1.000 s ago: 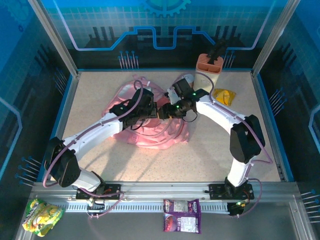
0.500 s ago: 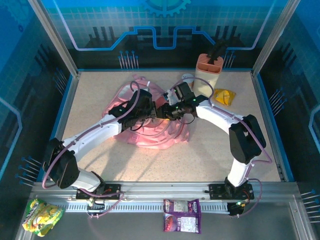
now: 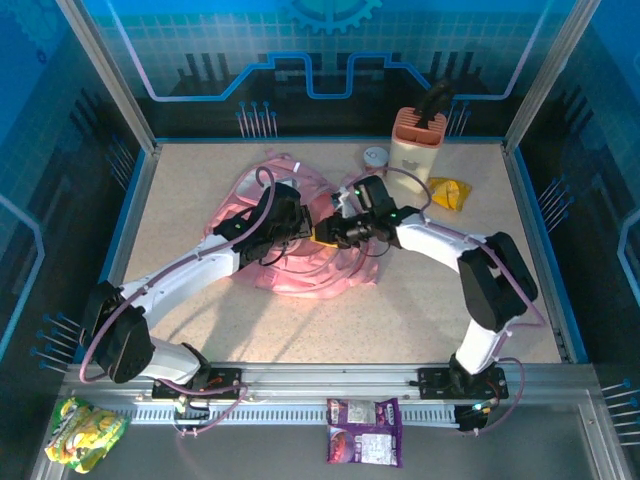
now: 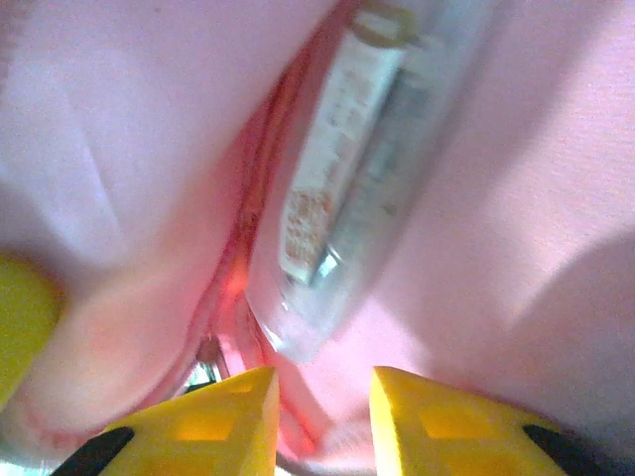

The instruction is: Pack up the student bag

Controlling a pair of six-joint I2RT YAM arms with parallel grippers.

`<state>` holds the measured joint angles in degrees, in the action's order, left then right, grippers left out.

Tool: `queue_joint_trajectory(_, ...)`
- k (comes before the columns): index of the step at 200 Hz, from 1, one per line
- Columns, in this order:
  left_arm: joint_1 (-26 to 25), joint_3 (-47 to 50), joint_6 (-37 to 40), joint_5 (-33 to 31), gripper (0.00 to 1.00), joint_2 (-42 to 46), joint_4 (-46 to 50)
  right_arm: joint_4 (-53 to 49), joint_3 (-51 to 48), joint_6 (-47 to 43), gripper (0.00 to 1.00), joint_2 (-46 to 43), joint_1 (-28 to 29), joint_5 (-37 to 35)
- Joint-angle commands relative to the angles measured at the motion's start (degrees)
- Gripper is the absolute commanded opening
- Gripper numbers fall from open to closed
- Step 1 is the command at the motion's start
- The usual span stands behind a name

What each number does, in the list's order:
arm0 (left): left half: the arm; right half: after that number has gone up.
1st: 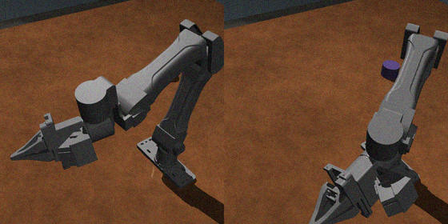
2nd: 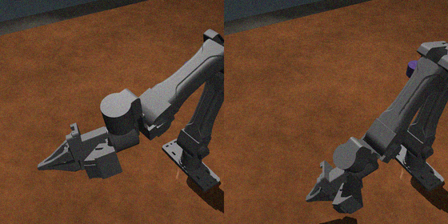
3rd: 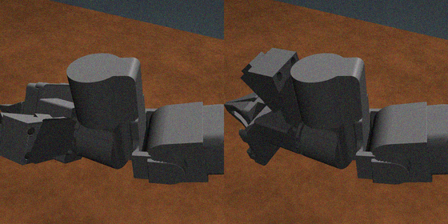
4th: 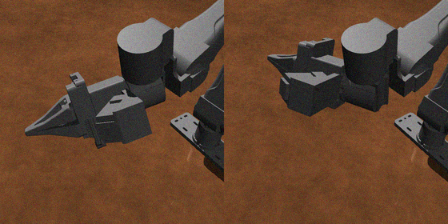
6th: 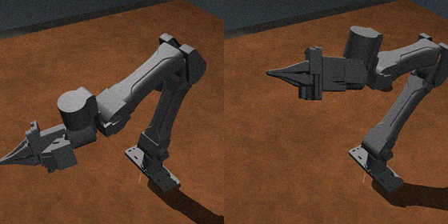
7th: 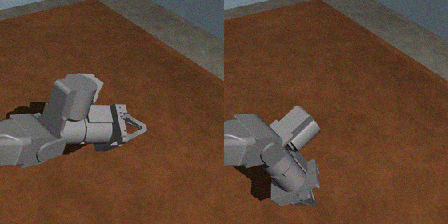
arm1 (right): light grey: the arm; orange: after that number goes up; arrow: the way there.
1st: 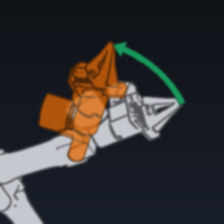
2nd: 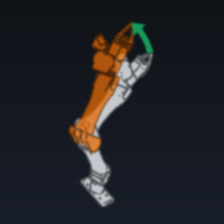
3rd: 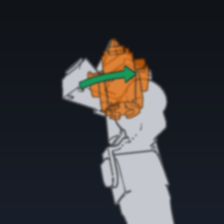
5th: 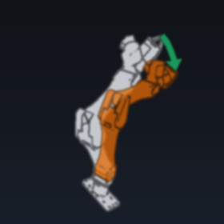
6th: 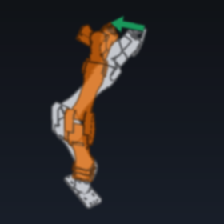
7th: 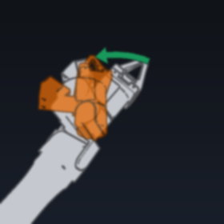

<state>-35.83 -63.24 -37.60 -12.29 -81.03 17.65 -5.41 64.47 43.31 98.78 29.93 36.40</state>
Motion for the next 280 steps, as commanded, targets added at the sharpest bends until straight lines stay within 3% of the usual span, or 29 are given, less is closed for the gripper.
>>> queue_joint_trajectory(1, -0.5, -1.2, -1.1, 4.0, 0.03, 2.1, -2.1, -0.8, -3.9, -1.7, 0.31, -6.7, -3.6, -2.7)
queue_joint_trajectory(14, -0.3, -1.2, 1.7, 8.1, 0.13, 2.3, -0.6, -5.0, -4.8, -5.2, 0.35, -9.4, -4.7, -6.1)
queue_joint_trajectory(30, -0.3, -0.8, 5.5, 10.2, 0.4, 4.2, 3.7, -11.3, -4.7, -9.9, 0.4, -11.6, -5.4, -10.0)
queue_joint_trajectory(35, -0.3, 0.0, 5.7, 9.8, 0.45, 5.4, 4.4, -12.3, -5.0, -10.9, 0.41, -12.3, -5.5, -11.0)
queue_joint_trajectory(78, 2.7, 14.3, -1.1, 5.9, 0.54, 17.6, 0.5, -13.7, -8.7, -12.9, 0.49, -17.5, -3.8, -18.4)
queue_joint_trajectory(113, 10.4, 23.8, -11.7, 11.4, 0.63, 20.9, -4.4, -15.2, -8.8, -14.0, 0.53, -18.2, 1.5, -23.5)
queue_joint_trajectory(141, 13.0, 28.5, -16.7, 14.4, 0.65, 20.3, -12.4, -16.0, -8.4, -14.3, 0.59, -17.8, 5.7, -27.3)
queue_joint_trajectory(185, 13.2, 27.7, -19.7, 16.1, 0.66, 13.9, -17.9, -15.1, -8.7, -13.5, 0.61, -17.9, 9.7, -30.9)
queue_joint_trajectory(229, 13.2, 26.5, -21.5, 15.2, 0.55, 11.2, -18.8, -16.5, -8.3, -14.0, 0.61, -18.0, 11.6, -34.3)
queue_joint_trajectory(248, 13.2, 26.3, -23.7, 14.0, 0.47, 11.0, -17.6, -17.2, -8.4, -14.6, 0.61, -18.4, 11.8, -35.3)
queue_joint_trajectory(280, 12.9, 28.5, -30.4, 14.2, 0.29, 11.2, -24.0, -18.4, -8.3, -15.0, 0.61, -19.9, 14.0, -40.5)
